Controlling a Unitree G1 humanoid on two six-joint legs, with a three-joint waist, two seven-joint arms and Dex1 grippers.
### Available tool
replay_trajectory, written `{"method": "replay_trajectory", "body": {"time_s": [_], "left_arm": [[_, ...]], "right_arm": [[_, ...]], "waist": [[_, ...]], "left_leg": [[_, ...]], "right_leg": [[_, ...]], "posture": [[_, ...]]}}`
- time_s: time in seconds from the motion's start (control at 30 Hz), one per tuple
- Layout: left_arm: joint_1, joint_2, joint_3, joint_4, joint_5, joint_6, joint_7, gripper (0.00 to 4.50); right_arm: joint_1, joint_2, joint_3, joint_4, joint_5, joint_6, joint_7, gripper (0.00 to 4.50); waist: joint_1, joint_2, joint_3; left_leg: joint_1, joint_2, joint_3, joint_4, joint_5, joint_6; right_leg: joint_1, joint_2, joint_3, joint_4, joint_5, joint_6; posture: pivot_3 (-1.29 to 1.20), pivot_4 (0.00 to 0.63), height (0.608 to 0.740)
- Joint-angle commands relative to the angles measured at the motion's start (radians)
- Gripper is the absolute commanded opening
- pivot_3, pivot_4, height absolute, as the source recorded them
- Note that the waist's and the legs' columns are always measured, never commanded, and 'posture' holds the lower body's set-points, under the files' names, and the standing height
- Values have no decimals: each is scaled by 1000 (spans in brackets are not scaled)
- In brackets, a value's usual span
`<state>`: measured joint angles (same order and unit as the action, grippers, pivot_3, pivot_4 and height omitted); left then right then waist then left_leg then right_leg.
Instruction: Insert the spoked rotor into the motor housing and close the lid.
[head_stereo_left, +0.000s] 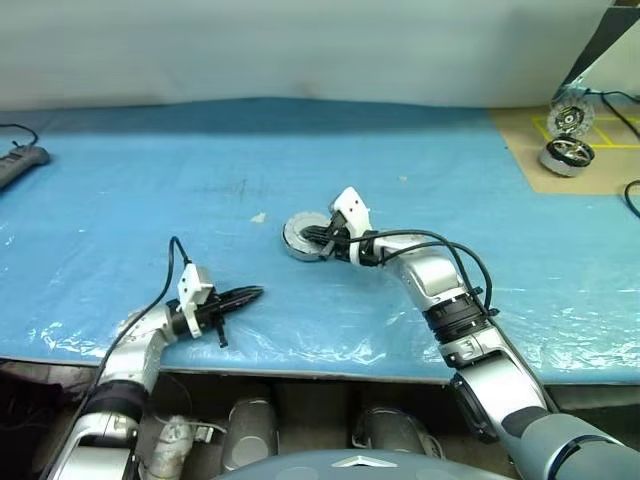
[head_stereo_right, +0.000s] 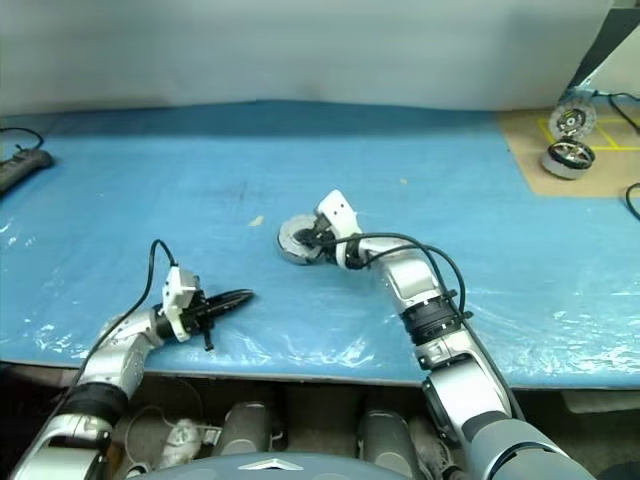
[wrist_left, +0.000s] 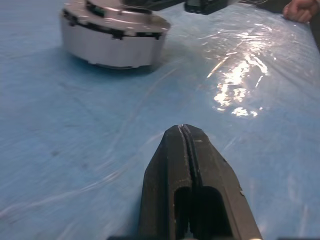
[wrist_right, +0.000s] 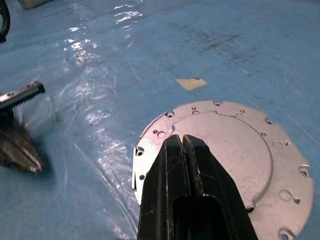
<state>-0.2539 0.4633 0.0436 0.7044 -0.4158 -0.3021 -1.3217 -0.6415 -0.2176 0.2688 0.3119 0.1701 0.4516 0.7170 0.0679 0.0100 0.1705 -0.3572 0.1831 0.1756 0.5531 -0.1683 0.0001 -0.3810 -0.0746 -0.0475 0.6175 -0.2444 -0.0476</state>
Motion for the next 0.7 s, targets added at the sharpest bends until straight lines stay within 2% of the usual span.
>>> {"method": "replay_trajectory", "body": {"time_s": [0.03, 0.1, 0.2, 0.23, 0.3, 0.37, 0.43, 0.6, 0.7], "left_arm": [[-22, 42, 65, 271, 22, -94, -74, 37], [-57, 43, 84, 341, 25, -133, -112, 37], [-102, 46, 115, 390, 14, -140, -171, 37], [-112, 47, 122, 392, 10, -137, -190, 0], [-128, 41, 129, 387, 14, -133, -211, 0], [-141, 34, 133, 376, 21, -134, -219, 0], [-161, 24, 139, 343, 13, -109, -216, 0], [-130, -68, 88, 98, 20, -17, -118, 0], [-83, -148, 36, -20, 66, 4, -11, 0]], "right_arm": [[39, -15, 44, 52, -79, -21, -27, 0], [52, -4, 27, 27, -72, -18, -43, 0], [62, 11, -35, -58, -11, -20, -39, 0], [62, 16, -57, -87, 14, -17, -32, 406], [54, 21, -85, -118, 47, -7, -18, 893], [41, 27, -107, -135, 73, 3, -10, 1579], [20, 37, -132, -151, 93, 14, -16, 2344], [-11, 51, -153, -167, 116, 58, -23, 4107], [-7, 49, -148, -185, 126, 75, -4, 4107]], "waist": [[0, 0, -1], [1, -2, -3], [3, -3, -4], [3, -3, -4], [5, -3, -4], [7, -2, -4], [8, -2, -5], [17, -4, -3], [18, -6, -3]], "left_leg": [[8, -2, 0, -6, 0, 0], [20, -5, -1, -20, 0, -1], [24, -7, -1, -25, 0, -1], [23, -8, -1, -26, 0, -1], [20, -9, 0, -25, 1, -1], [14, -10, 1, -25, 1, -2], [4, -10, 2, -24, 1, -2], [-19, -9, 1, -14, 3, 1], [-23, -8, 1, -10, 1, 1]], "right_leg": [[5, 0, 1, -3, 0, 0], [13, -1, 1, -14, 0, 1], [13, -1, 4, -15, 0, 1], [11, -1, 5, -14, 0, 1], [7, -1, 8, -11, 0, 0], [0, -1, 9, -10, 1, -1], [-9, -1, 10, -9, 5, -9], [-25, -1, 7, -5, 5, -9], [-26, -2, 6, -6, 5, -9]], "posture": [[0, 150, 740], [0, 150, 740], [0, 150, 740], [0, 150, 740], [0, 150, 740], [0, 150, 740], [0, 150, 740], [0, 150, 740], [0, 150, 740]]}}
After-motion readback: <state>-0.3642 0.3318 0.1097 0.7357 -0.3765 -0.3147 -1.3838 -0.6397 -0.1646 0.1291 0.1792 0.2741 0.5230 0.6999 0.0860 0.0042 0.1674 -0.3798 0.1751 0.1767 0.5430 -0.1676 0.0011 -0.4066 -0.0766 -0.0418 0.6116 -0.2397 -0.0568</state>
